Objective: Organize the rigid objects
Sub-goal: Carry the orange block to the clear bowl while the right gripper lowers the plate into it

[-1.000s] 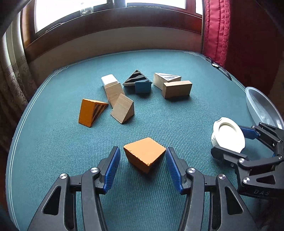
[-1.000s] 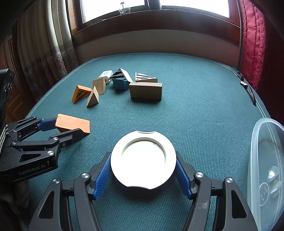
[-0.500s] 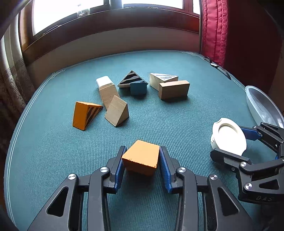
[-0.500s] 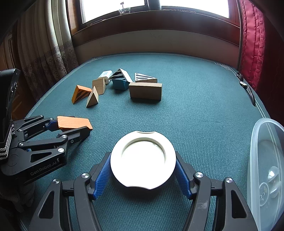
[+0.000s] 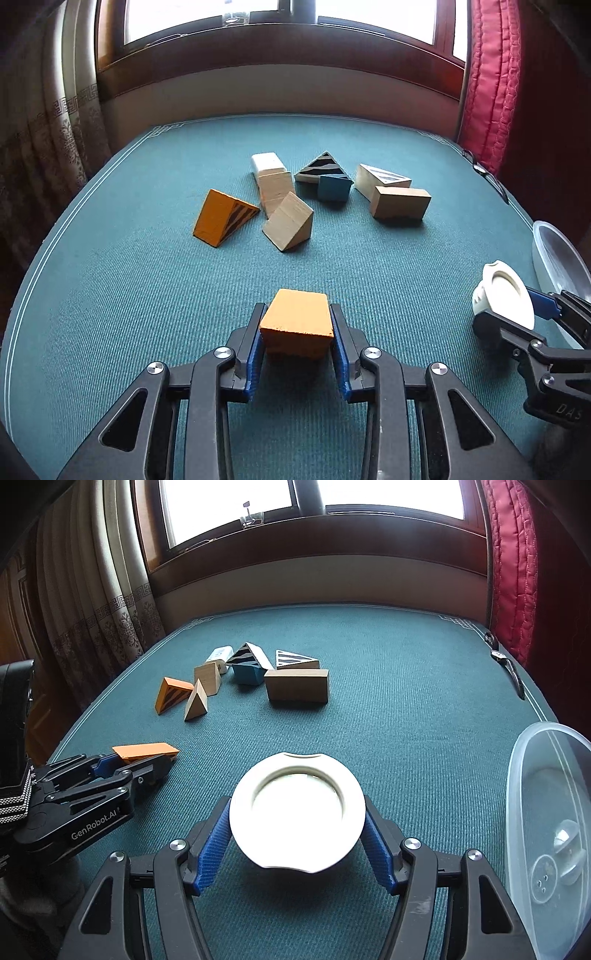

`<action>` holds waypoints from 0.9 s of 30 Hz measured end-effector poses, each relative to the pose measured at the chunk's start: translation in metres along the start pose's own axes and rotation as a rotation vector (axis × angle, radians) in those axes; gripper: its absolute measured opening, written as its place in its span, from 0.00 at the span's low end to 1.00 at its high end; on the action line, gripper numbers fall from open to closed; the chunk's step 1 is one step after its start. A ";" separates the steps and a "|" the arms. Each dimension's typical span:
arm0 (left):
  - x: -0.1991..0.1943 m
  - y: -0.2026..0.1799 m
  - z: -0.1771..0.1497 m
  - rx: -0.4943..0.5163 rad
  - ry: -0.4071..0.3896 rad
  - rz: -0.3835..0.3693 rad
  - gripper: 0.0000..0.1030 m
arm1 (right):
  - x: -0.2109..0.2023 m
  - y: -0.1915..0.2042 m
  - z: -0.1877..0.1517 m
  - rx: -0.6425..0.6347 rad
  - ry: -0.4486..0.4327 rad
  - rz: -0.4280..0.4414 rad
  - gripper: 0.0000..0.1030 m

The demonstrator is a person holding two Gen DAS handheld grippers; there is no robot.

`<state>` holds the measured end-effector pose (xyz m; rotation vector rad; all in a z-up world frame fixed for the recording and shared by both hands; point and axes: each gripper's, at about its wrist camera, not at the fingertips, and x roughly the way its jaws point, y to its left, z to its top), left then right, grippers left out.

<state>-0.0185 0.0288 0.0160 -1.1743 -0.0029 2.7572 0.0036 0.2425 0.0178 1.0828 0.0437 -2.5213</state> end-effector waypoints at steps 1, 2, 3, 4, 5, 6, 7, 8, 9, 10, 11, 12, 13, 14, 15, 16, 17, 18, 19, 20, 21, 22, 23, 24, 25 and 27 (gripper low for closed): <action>-0.001 0.000 0.000 -0.003 -0.003 0.005 0.32 | -0.002 -0.001 0.000 0.005 -0.006 -0.001 0.67; -0.001 0.000 -0.001 -0.003 -0.005 0.010 0.32 | -0.005 -0.003 0.001 0.011 -0.011 -0.001 0.67; -0.002 0.000 -0.001 -0.002 -0.007 0.013 0.32 | -0.008 -0.005 0.001 0.016 -0.017 -0.002 0.67; -0.003 -0.001 -0.002 -0.001 -0.008 0.015 0.32 | -0.012 -0.007 0.001 0.022 -0.023 -0.005 0.67; -0.004 -0.002 -0.003 0.001 -0.008 0.018 0.32 | -0.016 -0.010 0.001 0.027 -0.030 -0.010 0.67; -0.005 -0.003 -0.003 0.002 -0.008 0.019 0.32 | -0.019 -0.012 0.001 0.033 -0.036 -0.016 0.67; -0.005 -0.004 -0.004 0.003 -0.008 0.017 0.32 | -0.024 -0.016 0.000 0.041 -0.042 -0.021 0.67; -0.006 -0.006 -0.004 0.004 -0.007 0.016 0.32 | -0.028 -0.020 0.000 0.051 -0.047 -0.026 0.67; -0.006 -0.008 -0.005 0.006 -0.005 0.015 0.32 | -0.032 -0.025 0.000 0.063 -0.053 -0.031 0.67; -0.007 -0.010 -0.005 0.007 -0.003 0.013 0.32 | -0.037 -0.029 -0.001 0.074 -0.060 -0.035 0.67; -0.007 -0.012 -0.006 0.008 -0.001 0.010 0.32 | -0.043 -0.034 -0.001 0.084 -0.068 -0.041 0.67; -0.007 -0.015 -0.006 0.008 0.001 0.006 0.32 | -0.049 -0.038 -0.002 0.092 -0.078 -0.049 0.67; -0.008 -0.018 -0.006 0.009 0.003 0.003 0.32 | -0.055 -0.042 -0.002 0.100 -0.089 -0.056 0.67; -0.009 -0.021 -0.007 0.012 0.005 0.000 0.32 | -0.061 -0.047 -0.003 0.109 -0.101 -0.064 0.67; -0.009 -0.024 -0.007 0.015 0.006 -0.003 0.32 | -0.067 -0.051 -0.003 0.118 -0.112 -0.072 0.67; -0.010 -0.028 -0.007 0.020 0.007 -0.008 0.32 | -0.073 -0.056 -0.004 0.127 -0.122 -0.081 0.67; -0.011 -0.031 -0.007 0.025 0.007 -0.013 0.32 | -0.079 -0.061 -0.004 0.136 -0.131 -0.089 0.67; -0.013 -0.035 -0.007 0.029 0.007 -0.017 0.32 | -0.084 -0.065 -0.005 0.144 -0.138 -0.098 0.67; -0.014 -0.038 -0.007 0.034 0.006 -0.023 0.32 | -0.088 -0.070 -0.007 0.151 -0.145 -0.109 0.67; -0.016 -0.041 -0.006 0.039 0.004 -0.029 0.32 | -0.092 -0.074 -0.008 0.158 -0.149 -0.119 0.67; -0.018 -0.045 -0.006 0.044 0.002 -0.035 0.32 | -0.096 -0.079 -0.010 0.164 -0.152 -0.130 0.67; -0.020 -0.048 -0.005 0.049 -0.001 -0.041 0.32 | -0.099 -0.084 -0.012 0.172 -0.153 -0.142 0.67; -0.023 -0.052 -0.004 0.054 -0.005 -0.047 0.32 | -0.102 -0.089 -0.014 0.181 -0.153 -0.154 0.67; -0.025 -0.056 -0.003 0.060 -0.009 -0.054 0.32 | -0.104 -0.094 -0.016 0.190 -0.152 -0.166 0.67; -0.027 -0.060 -0.002 0.066 -0.013 -0.060 0.32 | -0.106 -0.100 -0.018 0.200 -0.150 -0.179 0.67; -0.032 -0.069 0.001 0.081 -0.021 -0.074 0.32 | -0.109 -0.112 -0.023 0.222 -0.144 -0.207 0.67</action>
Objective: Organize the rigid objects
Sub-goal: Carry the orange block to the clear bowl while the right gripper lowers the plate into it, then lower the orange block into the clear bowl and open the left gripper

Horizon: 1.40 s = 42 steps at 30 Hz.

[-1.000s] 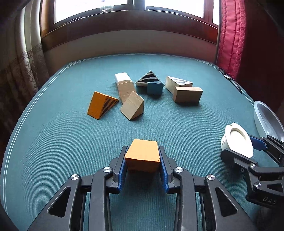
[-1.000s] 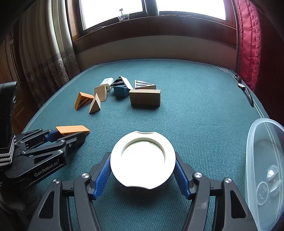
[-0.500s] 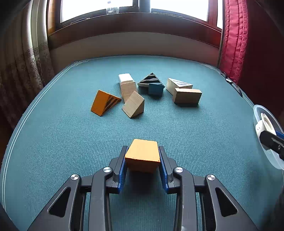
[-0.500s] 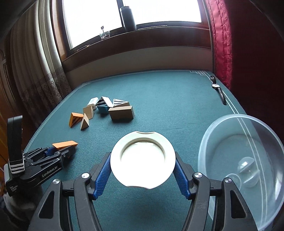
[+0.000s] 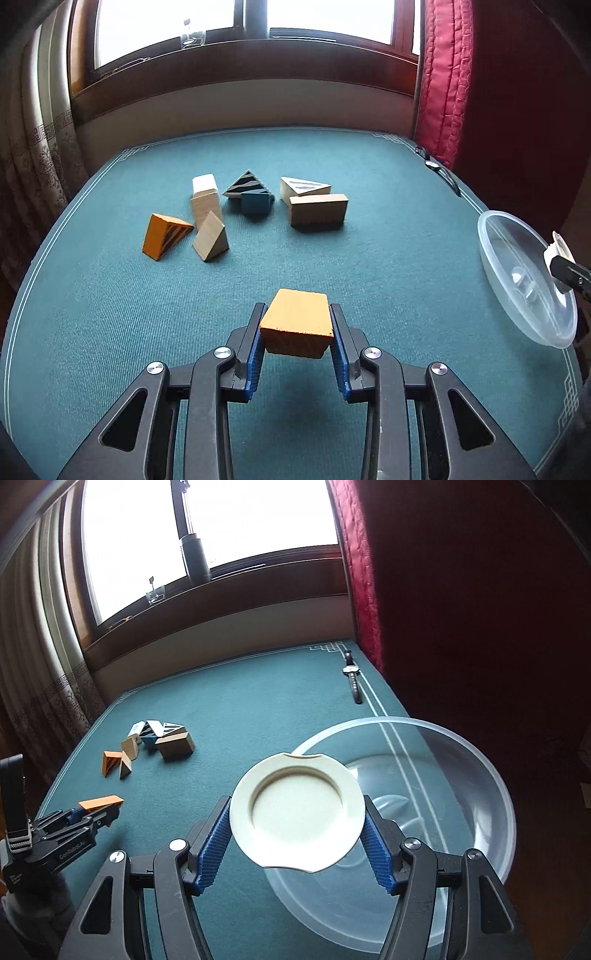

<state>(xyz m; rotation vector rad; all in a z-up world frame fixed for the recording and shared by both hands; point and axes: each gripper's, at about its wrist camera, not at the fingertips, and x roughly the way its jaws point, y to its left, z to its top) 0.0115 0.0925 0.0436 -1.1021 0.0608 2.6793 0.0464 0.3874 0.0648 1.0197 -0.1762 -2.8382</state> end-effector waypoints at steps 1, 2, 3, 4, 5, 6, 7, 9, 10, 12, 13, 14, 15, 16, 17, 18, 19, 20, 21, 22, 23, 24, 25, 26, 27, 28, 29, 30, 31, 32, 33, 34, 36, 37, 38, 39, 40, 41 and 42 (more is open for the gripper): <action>-0.002 -0.005 0.002 0.009 -0.003 -0.007 0.32 | -0.001 -0.006 -0.001 0.009 0.003 -0.015 0.67; -0.004 -0.010 0.003 0.019 -0.006 -0.013 0.32 | -0.001 -0.013 -0.002 0.017 0.005 -0.029 0.67; -0.005 -0.016 0.005 0.030 -0.009 -0.018 0.32 | -0.002 -0.019 -0.003 0.025 0.007 -0.044 0.67; -0.007 -0.022 0.007 0.041 -0.011 -0.024 0.32 | -0.002 -0.025 -0.004 0.033 0.011 -0.060 0.67; -0.008 -0.028 0.009 0.051 -0.013 -0.031 0.32 | -0.002 -0.030 -0.005 0.041 0.015 -0.077 0.67; -0.009 -0.034 0.010 0.062 -0.016 -0.039 0.32 | -0.002 -0.036 -0.006 0.050 0.019 -0.093 0.67; -0.010 -0.041 0.012 0.072 -0.018 -0.048 0.32 | -0.002 -0.041 -0.007 0.059 0.022 -0.107 0.67; -0.011 -0.053 0.017 0.091 -0.021 -0.066 0.32 | -0.003 -0.051 -0.008 0.076 0.025 -0.129 0.67; -0.012 -0.060 0.019 0.100 -0.022 -0.075 0.32 | -0.004 -0.055 -0.009 0.082 0.024 -0.136 0.67; -0.014 -0.074 0.021 0.120 -0.025 -0.093 0.32 | -0.005 -0.062 -0.009 0.093 0.023 -0.145 0.67; -0.015 -0.080 0.022 0.132 -0.026 -0.103 0.32 | -0.006 -0.065 -0.010 0.097 0.023 -0.146 0.67; -0.015 -0.087 0.024 0.143 -0.028 -0.112 0.32 | -0.007 -0.067 -0.010 0.101 0.024 -0.146 0.67; -0.016 -0.094 0.025 0.155 -0.029 -0.121 0.32 | -0.008 -0.070 -0.010 0.103 0.023 -0.147 0.67; -0.017 -0.102 0.026 0.169 -0.030 -0.131 0.32 | -0.009 -0.072 -0.010 0.104 0.023 -0.149 0.68; -0.018 -0.108 0.027 0.182 -0.031 -0.141 0.32 | -0.009 -0.073 -0.010 0.108 0.022 -0.151 0.69; -0.018 -0.116 0.028 0.195 -0.032 -0.151 0.32 | -0.010 -0.075 -0.011 0.112 0.018 -0.153 0.72; -0.019 -0.122 0.028 0.207 -0.033 -0.163 0.32 | -0.012 -0.077 -0.011 0.116 0.013 -0.155 0.73; -0.019 -0.129 0.029 0.218 -0.034 -0.173 0.32 | -0.013 -0.078 -0.011 0.120 0.009 -0.161 0.76; -0.019 -0.136 0.029 0.229 -0.035 -0.182 0.32 | -0.015 -0.080 -0.011 0.123 0.003 -0.171 0.77; -0.019 -0.142 0.030 0.239 -0.034 -0.192 0.32 | -0.017 -0.082 -0.011 0.124 -0.005 -0.180 0.77; -0.018 -0.148 0.030 0.249 -0.034 -0.202 0.32 | -0.019 -0.084 -0.011 0.124 -0.011 -0.191 0.77; -0.018 -0.154 0.030 0.259 -0.033 -0.213 0.32 | -0.020 -0.085 -0.010 0.126 -0.016 -0.203 0.77; -0.018 -0.160 0.030 0.269 -0.033 -0.222 0.32 | -0.021 -0.087 -0.010 0.129 -0.021 -0.212 0.77; -0.018 -0.165 0.030 0.278 -0.034 -0.229 0.32 | -0.022 -0.089 -0.010 0.134 -0.026 -0.216 0.77; -0.019 -0.170 0.031 0.287 -0.036 -0.236 0.32 | -0.024 -0.091 -0.010 0.140 -0.029 -0.217 0.77; -0.019 -0.175 0.031 0.294 -0.038 -0.242 0.32 | -0.025 -0.092 -0.009 0.146 -0.033 -0.217 0.77; -0.020 -0.179 0.032 0.301 -0.040 -0.248 0.32 | -0.026 -0.094 -0.009 0.153 -0.037 -0.219 0.77; -0.020 -0.182 0.032 0.308 -0.043 -0.255 0.32 | -0.027 -0.095 -0.008 0.159 -0.042 -0.221 0.77; -0.021 -0.186 0.032 0.312 -0.045 -0.260 0.32 | -0.028 -0.096 -0.007 0.164 -0.045 -0.222 0.77; -0.021 -0.189 0.033 0.316 -0.047 -0.266 0.32 | -0.029 -0.097 -0.007 0.168 -0.048 -0.223 0.77; -0.021 -0.191 0.034 0.320 -0.049 -0.272 0.32 | -0.030 -0.098 -0.007 0.173 -0.052 -0.226 0.78; -0.021 -0.194 0.034 0.323 -0.049 -0.278 0.32 | -0.030 -0.099 -0.006 0.178 -0.055 -0.230 0.79; -0.019 -0.198 0.035 0.327 -0.046 -0.288 0.32 | -0.032 -0.101 -0.006 0.187 -0.062 -0.240 0.82; -0.018 -0.200 0.035 0.328 -0.043 -0.294 0.32 | -0.032 -0.103 -0.006 0.193 -0.066 -0.246 0.82; -0.017 -0.202 0.036 0.329 -0.039 -0.299 0.32 | -0.033 -0.104 -0.006 0.199 -0.069 -0.249 0.82; -0.016 -0.203 0.036 0.329 -0.036 -0.303 0.32 | -0.034 -0.106 -0.005 0.205 -0.071 -0.251 0.82; -0.015 -0.205 0.036 0.328 -0.034 -0.307 0.32 | -0.033 -0.107 -0.005 0.212 -0.072 -0.253 0.82; -0.014 -0.206 0.036 0.327 -0.031 -0.313 0.32 | -0.034 -0.108 -0.005 0.217 -0.074 -0.256 0.82; -0.012 -0.208 0.037 0.326 -0.029 -0.317 0.32 | -0.034 -0.109 -0.005 0.221 -0.076 -0.259 0.82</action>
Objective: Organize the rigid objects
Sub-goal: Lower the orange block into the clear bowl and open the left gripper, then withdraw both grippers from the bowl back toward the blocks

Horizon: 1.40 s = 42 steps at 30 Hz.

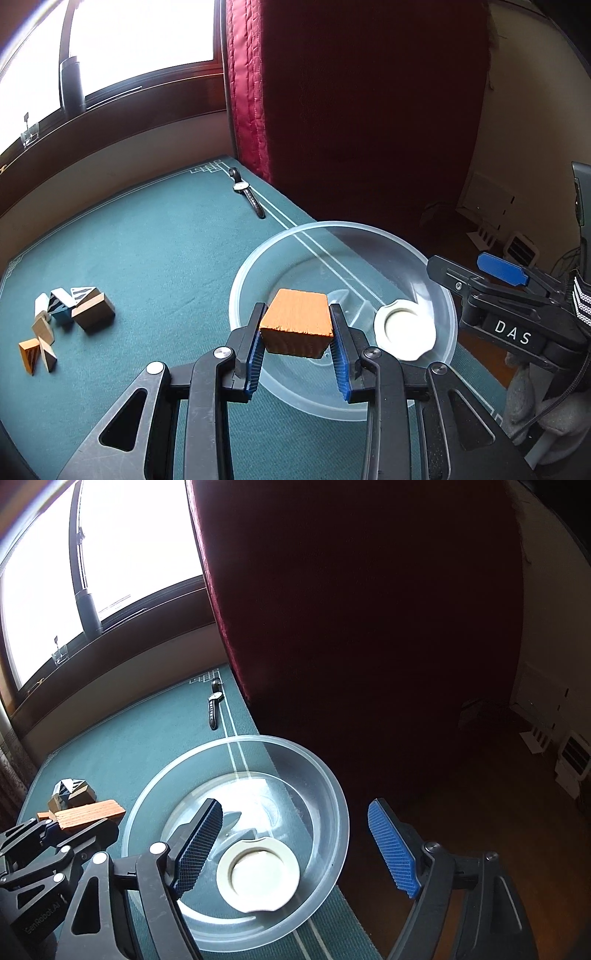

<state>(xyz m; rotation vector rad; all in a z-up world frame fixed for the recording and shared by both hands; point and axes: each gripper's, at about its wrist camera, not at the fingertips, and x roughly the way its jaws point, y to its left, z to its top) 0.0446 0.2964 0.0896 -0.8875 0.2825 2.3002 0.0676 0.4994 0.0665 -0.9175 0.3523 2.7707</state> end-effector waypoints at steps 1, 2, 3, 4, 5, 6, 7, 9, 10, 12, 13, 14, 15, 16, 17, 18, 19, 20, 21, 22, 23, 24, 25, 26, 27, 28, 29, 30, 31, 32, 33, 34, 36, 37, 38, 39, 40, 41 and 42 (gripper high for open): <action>0.002 -0.001 0.001 -0.001 0.002 -0.002 0.32 | 0.000 -0.001 0.001 0.003 -0.001 -0.002 0.82; 0.003 -0.002 0.001 -0.001 0.003 -0.005 0.32 | 0.000 -0.001 0.001 0.006 -0.002 -0.002 0.82; 0.004 -0.002 0.002 -0.001 0.002 -0.007 0.32 | 0.000 -0.001 0.001 0.007 -0.003 -0.003 0.82; 0.005 -0.003 0.003 -0.001 0.002 -0.008 0.32 | 0.000 -0.002 0.001 0.008 -0.004 -0.004 0.82; 0.005 -0.003 0.003 -0.002 0.001 -0.009 0.32 | 0.000 -0.002 0.002 0.008 -0.005 -0.004 0.82; 0.006 -0.003 0.004 -0.004 -0.001 -0.011 0.32 | 0.000 -0.002 0.002 0.007 -0.006 -0.004 0.82; 0.006 -0.002 0.005 -0.007 -0.004 -0.016 0.32 | 0.000 -0.001 0.002 0.007 -0.006 -0.004 0.82; 0.007 -0.001 0.007 -0.020 -0.011 -0.032 0.34 | -0.001 -0.001 0.001 0.005 -0.007 -0.004 0.82; 0.007 0.000 0.007 -0.029 -0.012 -0.041 0.43 | -0.001 -0.001 0.001 0.005 -0.007 -0.005 0.82; 0.007 0.003 0.007 -0.051 -0.015 -0.059 0.75 | -0.003 -0.001 0.001 0.007 -0.008 -0.008 0.82; 0.005 0.006 0.006 -0.062 -0.028 -0.058 0.86 | -0.003 -0.001 0.001 0.007 -0.008 -0.009 0.82; 0.003 0.008 0.005 -0.069 -0.044 -0.052 0.86 | -0.003 -0.001 0.001 0.007 -0.007 -0.010 0.82; 0.001 0.009 0.005 -0.070 -0.050 -0.045 0.86 | -0.003 0.000 0.000 0.007 -0.007 -0.010 0.82; 0.001 0.011 0.004 -0.070 -0.048 -0.038 0.86 | -0.003 0.000 0.001 0.006 -0.007 -0.010 0.82; 0.001 0.013 0.004 -0.072 -0.044 -0.033 0.86 | -0.003 0.000 0.001 0.005 -0.007 -0.009 0.82; 0.001 0.016 0.004 -0.076 -0.043 -0.028 0.86 | -0.003 0.000 0.000 0.004 -0.006 -0.008 0.82; 0.001 0.019 0.003 -0.081 -0.044 -0.018 0.87 | -0.003 0.001 0.000 0.003 -0.006 -0.006 0.82; 0.001 0.022 0.002 -0.087 -0.047 -0.003 0.88 | -0.004 0.002 0.000 0.001 -0.006 -0.004 0.82; 0.000 0.025 0.000 -0.092 -0.052 0.014 0.89 | -0.004 0.002 -0.001 -0.002 -0.006 -0.003 0.82; -0.002 0.027 -0.001 -0.097 -0.058 0.028 0.89 | -0.003 0.003 -0.001 -0.003 -0.007 -0.003 0.82; -0.002 0.031 -0.002 -0.103 -0.062 0.039 0.89 | -0.003 0.003 -0.001 -0.004 -0.007 -0.003 0.82; -0.002 0.034 -0.003 -0.109 -0.063 0.050 0.89 | -0.003 0.003 -0.001 -0.004 -0.007 -0.003 0.82; -0.003 0.036 -0.004 -0.115 -0.062 0.060 0.89 | -0.003 0.002 -0.001 -0.004 -0.006 -0.003 0.82; -0.004 0.039 -0.005 -0.120 -0.063 0.068 0.89 | -0.003 0.002 -0.001 -0.004 -0.005 -0.003 0.82; -0.004 0.041 -0.006 -0.122 -0.065 0.077 0.89 | -0.003 0.002 -0.002 -0.004 -0.004 -0.004 0.82; -0.005 0.043 -0.007 -0.122 -0.067 0.089 0.89 | -0.003 0.002 -0.002 -0.004 -0.004 -0.004 0.82; -0.005 0.044 -0.007 -0.121 -0.069 0.099 0.89 | -0.003 0.003 -0.002 -0.004 -0.003 -0.003 0.82; -0.005 0.045 -0.008 -0.118 -0.070 0.109 0.89 | -0.003 0.003 -0.002 -0.005 -0.003 -0.001 0.82; -0.006 0.046 -0.008 -0.116 -0.071 0.116 0.89 | -0.003 0.004 -0.003 -0.007 -0.003 0.000 0.82; -0.007 0.047 -0.010 -0.114 -0.071 0.123 0.89 | -0.003 0.004 -0.003 -0.009 -0.002 0.003 0.82; -0.007 0.048 -0.010 -0.113 -0.070 0.128 0.89 | -0.003 0.005 -0.003 -0.011 -0.003 0.007 0.82; -0.007 0.049 -0.011 -0.113 -0.069 0.134 0.90 | -0.004 0.006 -0.005 -0.013 -0.003 0.012 0.82; -0.008 0.051 -0.013 -0.117 -0.065 0.146 0.92 | -0.005 0.007 -0.006 -0.018 -0.006 0.024 0.83; -0.008 0.053 -0.014 -0.119 -0.063 0.152 0.92 | -0.006 0.009 -0.006 -0.019 -0.008 0.032 0.83; -0.009 0.055 -0.016 -0.122 -0.062 0.159 0.92 | -0.006 0.011 -0.007 -0.021 -0.011 0.040 0.86; -0.009 0.057 -0.017 -0.124 -0.061 0.169 0.92 | -0.007 0.012 -0.008 -0.021 -0.016 0.049 0.87; -0.010 0.059 -0.019 -0.126 -0.061 0.180 0.92 | -0.008 0.014 -0.008 -0.022 -0.021 0.060 0.88; -0.010 0.061 -0.020 -0.128 -0.060 0.190 0.92 | -0.009 0.016 -0.009 -0.025 -0.027 0.068 0.89; -0.011 0.063 -0.021 -0.132 -0.060 0.199 0.92 | -0.010 0.019 -0.010 -0.030 -0.031 0.076 0.89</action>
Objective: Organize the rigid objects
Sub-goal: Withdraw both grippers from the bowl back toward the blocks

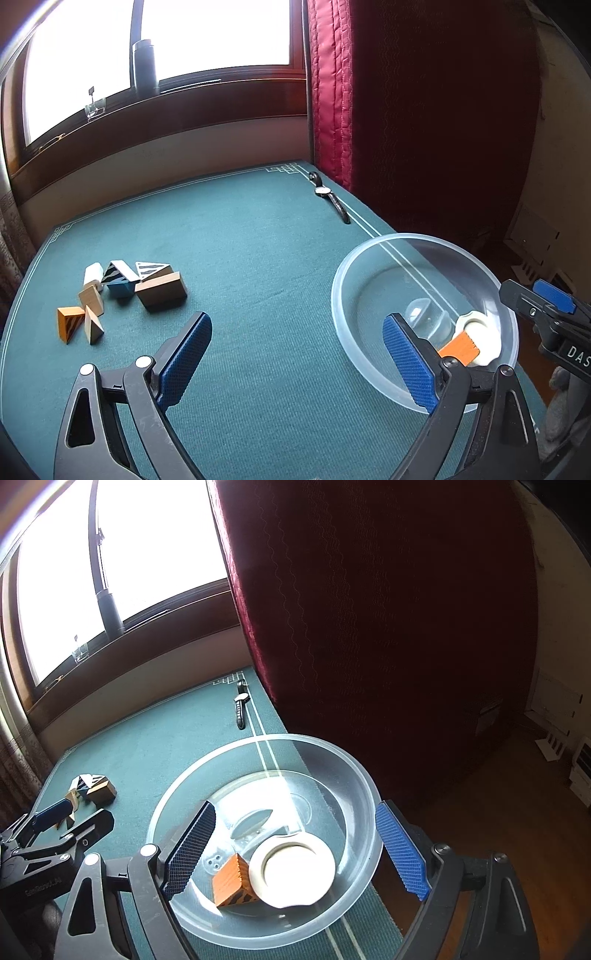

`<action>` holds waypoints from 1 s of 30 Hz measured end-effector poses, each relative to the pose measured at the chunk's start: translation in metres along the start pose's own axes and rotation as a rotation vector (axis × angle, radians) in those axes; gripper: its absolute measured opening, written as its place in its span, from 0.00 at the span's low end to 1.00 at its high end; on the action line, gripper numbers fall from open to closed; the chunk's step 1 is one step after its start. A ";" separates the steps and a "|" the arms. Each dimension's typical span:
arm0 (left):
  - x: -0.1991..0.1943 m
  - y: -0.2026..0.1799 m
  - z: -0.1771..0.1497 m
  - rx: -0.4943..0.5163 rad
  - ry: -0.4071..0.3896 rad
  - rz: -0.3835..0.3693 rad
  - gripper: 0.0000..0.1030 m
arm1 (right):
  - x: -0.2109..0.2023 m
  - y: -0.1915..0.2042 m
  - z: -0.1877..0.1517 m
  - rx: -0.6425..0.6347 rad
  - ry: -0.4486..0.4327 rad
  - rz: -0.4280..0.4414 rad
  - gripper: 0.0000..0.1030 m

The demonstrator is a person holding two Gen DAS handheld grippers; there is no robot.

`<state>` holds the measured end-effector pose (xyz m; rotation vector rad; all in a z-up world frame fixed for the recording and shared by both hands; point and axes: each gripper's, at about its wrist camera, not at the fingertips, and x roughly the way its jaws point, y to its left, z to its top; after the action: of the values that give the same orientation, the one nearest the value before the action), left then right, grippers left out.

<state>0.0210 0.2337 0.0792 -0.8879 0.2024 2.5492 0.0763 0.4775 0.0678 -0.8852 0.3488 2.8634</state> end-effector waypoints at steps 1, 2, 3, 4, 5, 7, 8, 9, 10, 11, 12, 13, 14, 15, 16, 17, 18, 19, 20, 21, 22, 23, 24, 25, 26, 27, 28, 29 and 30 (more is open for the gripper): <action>-0.001 0.003 -0.002 -0.004 0.000 0.008 0.92 | 0.000 0.003 -0.001 -0.007 -0.003 0.008 0.89; -0.001 0.007 -0.003 -0.009 0.001 0.016 0.92 | -0.001 0.006 -0.001 -0.014 -0.006 0.016 0.89; -0.001 0.009 -0.004 -0.014 0.003 0.023 0.92 | -0.001 0.009 -0.003 -0.022 -0.007 0.024 0.90; -0.001 0.012 -0.004 -0.021 0.004 0.028 0.92 | 0.000 0.013 -0.004 -0.030 -0.007 0.032 0.90; -0.002 0.016 -0.005 -0.028 0.004 0.033 0.92 | 0.000 0.016 -0.005 -0.038 -0.007 0.040 0.90; -0.003 0.022 -0.007 -0.041 0.002 0.039 0.92 | 0.000 0.023 -0.007 -0.054 -0.005 0.053 0.90; -0.004 0.024 -0.008 -0.047 0.001 0.041 0.92 | 0.001 0.026 -0.008 -0.062 -0.004 0.055 0.90; -0.004 0.027 -0.009 -0.054 -0.001 0.043 0.92 | 0.001 0.029 -0.009 -0.069 -0.002 0.056 0.90; -0.005 0.029 -0.009 -0.059 -0.001 0.044 0.92 | 0.002 0.031 -0.010 -0.074 0.001 0.057 0.91; -0.005 0.031 -0.010 -0.063 -0.002 0.045 0.92 | 0.003 0.033 -0.010 -0.077 0.004 0.057 0.91; -0.006 0.033 -0.011 -0.065 -0.002 0.045 0.92 | 0.004 0.034 -0.011 -0.079 0.008 0.058 0.91; -0.006 0.035 -0.011 -0.068 -0.002 0.046 0.92 | 0.004 0.035 -0.012 -0.079 0.011 0.058 0.91; -0.007 0.037 -0.012 -0.073 -0.003 0.047 0.92 | 0.005 0.036 -0.013 -0.079 0.014 0.059 0.91; -0.007 0.038 -0.013 -0.078 -0.003 0.048 0.92 | 0.005 0.037 -0.014 -0.080 0.017 0.060 0.91; -0.008 0.041 -0.013 -0.083 -0.003 0.049 0.92 | 0.005 0.038 -0.014 -0.081 0.019 0.061 0.91; -0.008 0.042 -0.014 -0.088 -0.003 0.051 0.92 | 0.006 0.039 -0.015 -0.082 0.021 0.062 0.91; -0.008 0.045 -0.015 -0.092 -0.003 0.054 0.92 | 0.006 0.040 -0.015 -0.085 0.023 0.064 0.91; -0.007 0.047 -0.015 -0.097 -0.002 0.058 0.92 | 0.006 0.042 -0.016 -0.089 0.023 0.066 0.91; -0.007 0.050 -0.016 -0.102 0.000 0.063 0.92 | 0.006 0.044 -0.016 -0.094 0.022 0.067 0.91; -0.007 0.053 -0.017 -0.107 0.002 0.069 0.92 | 0.006 0.047 -0.016 -0.102 0.020 0.068 0.91; -0.006 0.055 -0.017 -0.114 0.004 0.078 0.92 | 0.005 0.050 -0.017 -0.109 0.019 0.071 0.91; -0.006 0.058 -0.018 -0.120 0.006 0.088 0.92 | 0.005 0.052 -0.018 -0.116 0.019 0.075 0.91; -0.005 0.061 -0.019 -0.124 0.009 0.098 0.92 | 0.006 0.055 -0.018 -0.123 0.019 0.079 0.92; -0.005 0.064 -0.020 -0.127 0.011 0.108 0.92 | 0.006 0.058 -0.019 -0.130 0.021 0.084 0.92; -0.005 0.067 -0.020 -0.129 0.013 0.118 0.92 | 0.007 0.061 -0.020 -0.138 0.024 0.089 0.93; -0.005 0.071 -0.021 -0.131 0.016 0.127 0.92 | 0.008 0.065 -0.021 -0.145 0.027 0.094 0.93; -0.005 0.074 -0.022 -0.134 0.019 0.136 0.92 | 0.009 0.068 -0.021 -0.153 0.031 0.098 0.93; -0.005 0.078 -0.023 -0.137 0.021 0.142 0.92 | 0.010 0.072 -0.022 -0.160 0.036 0.104 0.93; -0.006 0.081 -0.024 -0.142 0.022 0.146 0.92 | 0.011 0.075 -0.023 -0.166 0.040 0.109 0.93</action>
<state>0.0024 0.1528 0.0639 -0.9873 0.0974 2.7178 0.0659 0.3997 0.0571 -0.9807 0.1689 3.0140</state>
